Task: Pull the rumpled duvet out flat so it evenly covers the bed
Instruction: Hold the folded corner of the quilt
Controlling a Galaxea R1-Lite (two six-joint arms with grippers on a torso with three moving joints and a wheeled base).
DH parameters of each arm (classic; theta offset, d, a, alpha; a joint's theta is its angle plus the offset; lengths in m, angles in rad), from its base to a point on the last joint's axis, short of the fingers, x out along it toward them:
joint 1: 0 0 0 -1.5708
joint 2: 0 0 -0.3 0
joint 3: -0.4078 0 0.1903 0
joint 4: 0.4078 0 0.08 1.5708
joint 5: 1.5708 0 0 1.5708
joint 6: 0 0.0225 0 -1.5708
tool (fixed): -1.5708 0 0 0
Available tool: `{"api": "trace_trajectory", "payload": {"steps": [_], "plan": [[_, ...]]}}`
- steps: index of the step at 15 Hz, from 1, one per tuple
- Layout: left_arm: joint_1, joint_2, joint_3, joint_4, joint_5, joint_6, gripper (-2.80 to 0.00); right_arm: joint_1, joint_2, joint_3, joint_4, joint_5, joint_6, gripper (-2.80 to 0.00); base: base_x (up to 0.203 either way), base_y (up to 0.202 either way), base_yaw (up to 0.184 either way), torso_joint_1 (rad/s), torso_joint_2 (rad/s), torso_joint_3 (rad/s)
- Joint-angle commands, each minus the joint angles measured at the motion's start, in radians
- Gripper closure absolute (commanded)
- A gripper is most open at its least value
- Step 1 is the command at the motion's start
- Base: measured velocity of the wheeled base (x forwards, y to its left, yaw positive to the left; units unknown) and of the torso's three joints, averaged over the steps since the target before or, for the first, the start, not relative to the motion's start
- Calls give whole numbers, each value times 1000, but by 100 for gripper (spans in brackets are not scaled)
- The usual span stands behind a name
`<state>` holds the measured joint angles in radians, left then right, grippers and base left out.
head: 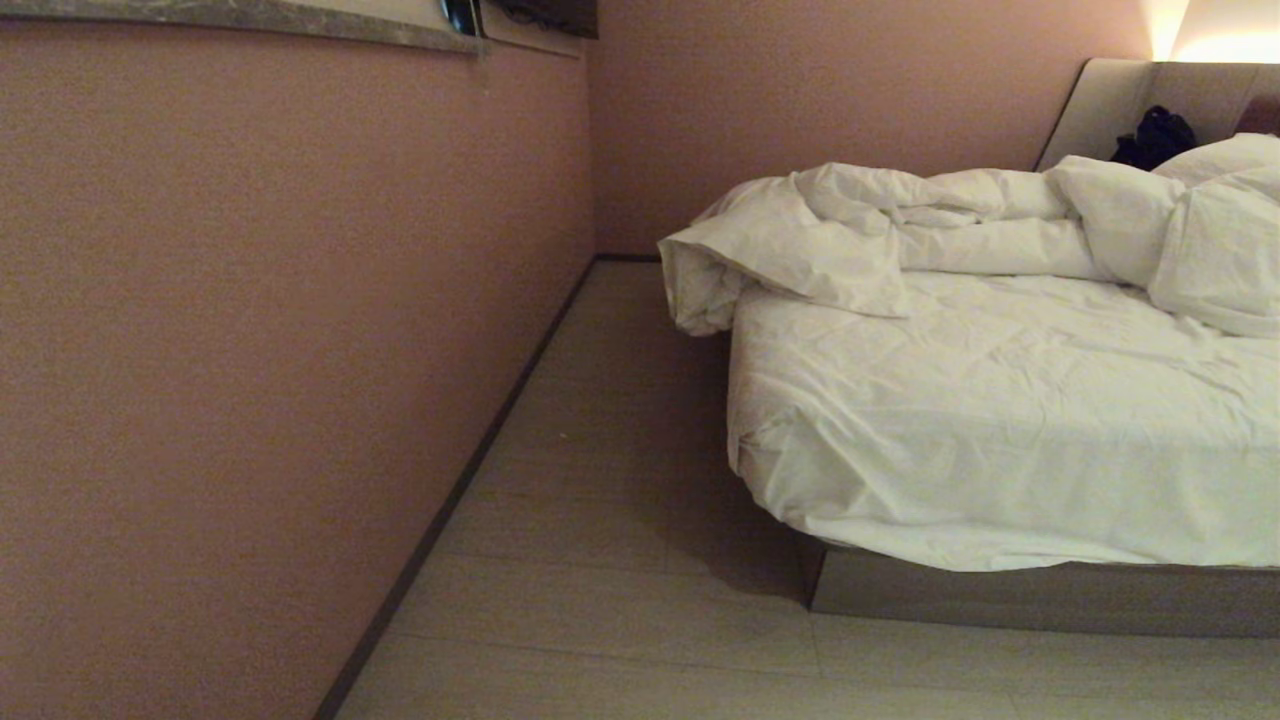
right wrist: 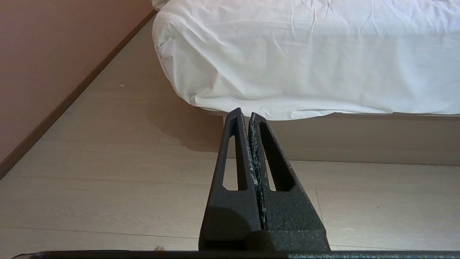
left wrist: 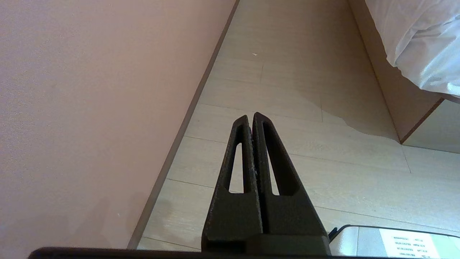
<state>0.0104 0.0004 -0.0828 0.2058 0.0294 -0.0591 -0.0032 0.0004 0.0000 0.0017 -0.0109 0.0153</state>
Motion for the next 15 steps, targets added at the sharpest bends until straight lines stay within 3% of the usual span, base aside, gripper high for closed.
{"api": "trace_trajectory", "payload": {"steps": [1, 15], "plan": [[0, 0, 0, 1, 0, 1, 0, 0, 0, 0, 0, 0, 0, 0, 0, 0, 0, 0, 0, 0], [0, 0, 0, 1, 1, 2, 0, 0, 0, 0, 0, 0, -5, 0, 0, 0, 0, 0, 0, 0]]}}
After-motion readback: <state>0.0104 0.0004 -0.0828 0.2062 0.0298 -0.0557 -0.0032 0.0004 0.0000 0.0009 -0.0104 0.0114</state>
